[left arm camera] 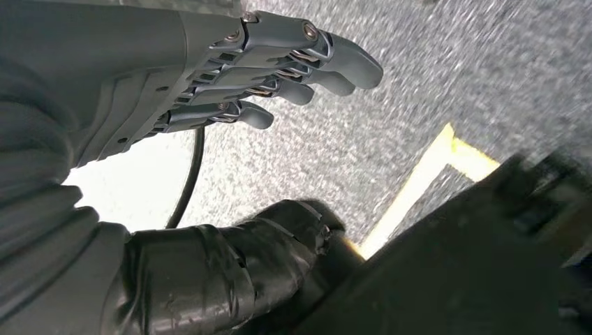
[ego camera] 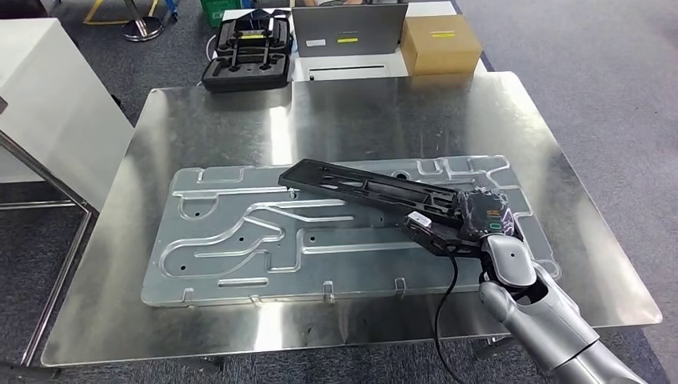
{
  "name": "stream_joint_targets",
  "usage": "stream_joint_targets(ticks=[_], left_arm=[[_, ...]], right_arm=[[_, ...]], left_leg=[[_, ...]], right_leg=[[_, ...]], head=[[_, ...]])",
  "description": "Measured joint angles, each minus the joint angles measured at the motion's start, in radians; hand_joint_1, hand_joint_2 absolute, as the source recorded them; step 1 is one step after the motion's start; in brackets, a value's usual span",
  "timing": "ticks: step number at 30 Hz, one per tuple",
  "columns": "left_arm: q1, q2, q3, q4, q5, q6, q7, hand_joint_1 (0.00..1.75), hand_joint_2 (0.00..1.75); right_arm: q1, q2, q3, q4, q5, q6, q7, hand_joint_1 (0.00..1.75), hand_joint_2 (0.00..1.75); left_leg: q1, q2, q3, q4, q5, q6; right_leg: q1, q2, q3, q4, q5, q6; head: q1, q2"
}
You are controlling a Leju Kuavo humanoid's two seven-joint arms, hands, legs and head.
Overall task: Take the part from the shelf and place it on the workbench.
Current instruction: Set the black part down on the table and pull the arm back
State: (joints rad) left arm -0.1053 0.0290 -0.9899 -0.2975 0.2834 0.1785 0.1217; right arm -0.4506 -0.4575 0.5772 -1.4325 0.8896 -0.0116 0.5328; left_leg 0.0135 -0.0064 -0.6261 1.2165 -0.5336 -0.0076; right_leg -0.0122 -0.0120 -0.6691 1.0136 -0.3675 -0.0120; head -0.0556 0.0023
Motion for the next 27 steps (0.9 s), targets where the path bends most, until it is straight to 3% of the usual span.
stream_joint_targets(ticks=[2, 3, 4, 6, 7, 8, 10, 11, 12, 13, 14, 15, 16, 18, 19, 21, 22, 24, 26, 27], left_arm=[[-0.003, 0.000, 0.000, 0.000, 0.000, 0.000, 0.000, 0.00, 1.75], [-0.004, 0.000, 0.000, 0.000, 0.000, 0.000, 0.000, 0.00, 1.75], [-0.004, 0.000, 0.000, 0.000, 0.000, 0.001, 0.000, 0.00, 1.75], [-0.004, 0.000, 0.000, 0.000, 0.000, 0.001, 0.000, 0.00, 1.75], [-0.004, 0.000, 0.000, 0.000, 0.000, 0.001, 0.000, 0.00, 1.75], [-0.004, 0.001, 0.000, 0.000, 0.000, 0.001, 0.000, 0.00, 1.75], [-0.005, 0.001, 0.000, 0.000, 0.000, 0.002, 0.000, 0.00, 1.75], [-0.006, 0.002, 0.000, 0.000, 0.000, 0.002, 0.000, 0.00, 1.75], [-0.005, 0.001, 0.000, 0.000, 0.000, 0.001, 0.000, 0.00, 1.75], [-0.004, 0.001, 0.000, 0.000, 0.000, 0.001, 0.000, 0.00, 1.75], [-0.003, 0.001, 0.000, 0.000, 0.000, 0.000, 0.000, 0.00, 1.75], [-0.002, 0.001, 0.000, 0.000, 0.000, 0.000, 0.000, 0.00, 1.75], [-0.003, 0.001, 0.000, 0.000, 0.000, 0.000, 0.000, 0.00, 1.75], [-0.004, 0.000, 0.000, 0.000, 0.000, 0.001, 0.000, 0.00, 1.75], [-0.005, 0.000, 0.000, 0.000, -0.002, 0.005, -0.002, 0.00, 1.75], [-0.005, 0.000, 0.000, 0.000, -0.010, 0.022, -0.010, 0.00, 1.75], [-0.005, 0.000, 0.000, 0.000, -0.016, 0.032, -0.014, 0.00, 1.75], [-0.003, 0.000, -0.001, 0.000, -0.024, 0.045, -0.016, 0.00, 1.75], [-0.002, 0.000, -0.001, 0.000, -0.029, 0.055, -0.012, 0.00, 1.75], [0.000, -0.001, -0.002, 0.000, -0.031, 0.061, -0.010, 0.00, 1.75]], right_arm=[[-0.004, -0.001, 0.000, 0.001, 0.000, -0.002, 0.000, 1.75, 1.75], [-0.004, -0.002, 0.000, 0.002, 0.000, -0.003, 0.001, 1.75, 1.75], [-0.003, -0.003, 0.001, 0.004, -0.001, -0.003, 0.001, 1.75, 1.75], [0.001, -0.004, 0.002, 0.007, -0.004, -0.003, 0.001, 1.75, 1.75], [0.004, -0.004, 0.003, 0.009, -0.005, -0.003, 0.001, 1.75, 1.75], [0.007, -0.005, 0.004, 0.010, -0.005, -0.003, 0.001, 1.75, 1.75], [0.009, -0.007, 0.005, 0.014, -0.005, -0.003, 0.001, 1.75, 1.75], [0.009, -0.007, 0.005, 0.016, -0.005, -0.003, 0.001, 1.75, 1.75], [0.009, -0.007, 0.006, 0.017, -0.005, -0.003, 0.001, 1.75, 1.75], [0.009, -0.007, 0.006, 0.018, -0.005, -0.003, 0.001, 1.75, 1.75], [0.008, -0.007, 0.006, 0.019, -0.005, -0.004, 0.001, 1.75, 1.75], [0.006, -0.007, 0.006, 0.019, -0.005, -0.004, 0.001, 1.75, 1.75], [0.002, -0.007, 0.006, 0.020, -0.005, -0.004, 0.001, 1.75, 1.75], [-0.005, -0.007, 0.007, 0.020, -0.005, -0.004, 0.001, 1.75, 1.75], [-0.007, -0.007, 0.008, 0.021, -0.004, 0.001, 0.001, 1.75, 1.75], [-0.001, -0.007, 0.013, 0.019, 0.005, 0.016, 0.003, 1.75, 1.75], [0.003, -0.007, 0.014, 0.016, 0.011, 0.024, 0.006, 1.75, 1.75], [0.013, -0.007, 0.016, 0.007, 0.021, 0.031, 0.015, 1.75, 1.75], [0.025, -0.012, 0.016, 0.001, 0.027, 0.024, 0.025, 1.75, 1.75], [0.033, -0.016, 0.016, -0.002, 0.031, 0.016, 0.029, 1.75, 1.75]], left_leg=[[0.002, -0.002, 0.104, -0.137, 0.002, 0.001], [0.000, -0.004, 0.135, -0.185, -0.007, 0.005], [-0.003, -0.006, 0.149, -0.211, -0.014, 0.012], [-0.009, -0.005, 0.136, -0.219, 0.003, 0.030], [-0.010, -0.003, 0.128, -0.221, 0.016, 0.040], [-0.011, -0.001, 0.117, -0.225, 0.031, 0.051], [-0.014, 0.001, 0.088, -0.227, 0.060, 0.063], [-0.017, 0.001, 0.070, -0.226, 0.074, 0.066], [-0.020, 0.002, 0.052, -0.224, 0.086, 0.067], [-0.023, 0.002, 0.035, -0.222, 0.097, 0.066], [-0.026, 0.001, 0.018, -0.220, 0.108, 0.066], [-0.027, 0.001, 0.004, -0.217, 0.118, 0.065], [-0.029, 0.001, -0.008, -0.213, 0.126, 0.063], [-0.030, -0.002, -0.020, -0.209, 0.142, 0.056], [-0.030, -0.004, -0.022, -0.210, 0.148, 0.052], [-0.027, -0.012, -0.026, -0.213, 0.160, 0.042], [-0.027, -0.015, -0.032, -0.206, 0.152, 0.036], [-0.026, -0.016, -0.059, -0.146, 0.093, 0.024], [-0.016, -0.012, -0.101, -0.021, 0.009, 0.011], [-0.010, -0.010, -0.114, 0.033, -0.013, 0.004]], right_leg=[[0.000, 0.000, -0.019, 0.002, 0.020, 0.011], [0.000, 0.000, -0.022, 0.002, 0.030, 0.018], [0.000, 0.000, -0.022, 0.000, 0.040, 0.025], [-0.005, 0.000, -0.023, -0.006, 0.054, 0.038], [-0.008, 0.002, -0.031, 0.003, 0.039, 0.042], [-0.011, 0.003, -0.043, 0.030, 0.004, 0.044], [-0.012, 0.006, -0.077, 0.144, -0.106, 0.045], [-0.011, 0.007, -0.089, 0.213, -0.146, 0.044], [-0.010, 0.007, -0.092, 0.267, -0.162, 0.044], [-0.007, 0.008, -0.081, 0.293, -0.155, 0.042], [-0.005, 0.008, -0.052, 0.284, -0.133, 0.038], [-0.001, 0.008, -0.003, 0.236, -0.113, 0.032], [0.003, 0.008, 0.056, 0.164, -0.110, 0.025], [0.012, 0.008, 0.148, 0.033, -0.131, 0.016], [0.014, 0.008, 0.164, 0.000, -0.142, 0.013], [0.013, 0.003, 0.163, -0.019, -0.133, 0.005], [0.012, -0.001, 0.162, -0.025, -0.125, 0.000], [0.007, -0.013, 0.159, -0.037, -0.105, -0.008], [0.006, -0.025, 0.147, -0.036, -0.094, -0.010], [0.006, -0.030, 0.140, -0.034, -0.090, -0.008]], head=[[0.001, 0.000], [0.002, 0.000], [0.002, 0.000], [0.002, 0.000], [0.002, 0.000], [0.004, 0.000], [0.008, 0.000], [0.009, 0.000], [0.010, 0.000], [0.010, 0.000], [0.010, 0.000], [0.009, 0.000], [0.009, 0.000], [0.009, 0.000], [0.010, 0.000], [0.013, 0.000], [0.012, 0.000], [0.007, 0.000], [0.003, 0.000], [0.002, 0.000]])
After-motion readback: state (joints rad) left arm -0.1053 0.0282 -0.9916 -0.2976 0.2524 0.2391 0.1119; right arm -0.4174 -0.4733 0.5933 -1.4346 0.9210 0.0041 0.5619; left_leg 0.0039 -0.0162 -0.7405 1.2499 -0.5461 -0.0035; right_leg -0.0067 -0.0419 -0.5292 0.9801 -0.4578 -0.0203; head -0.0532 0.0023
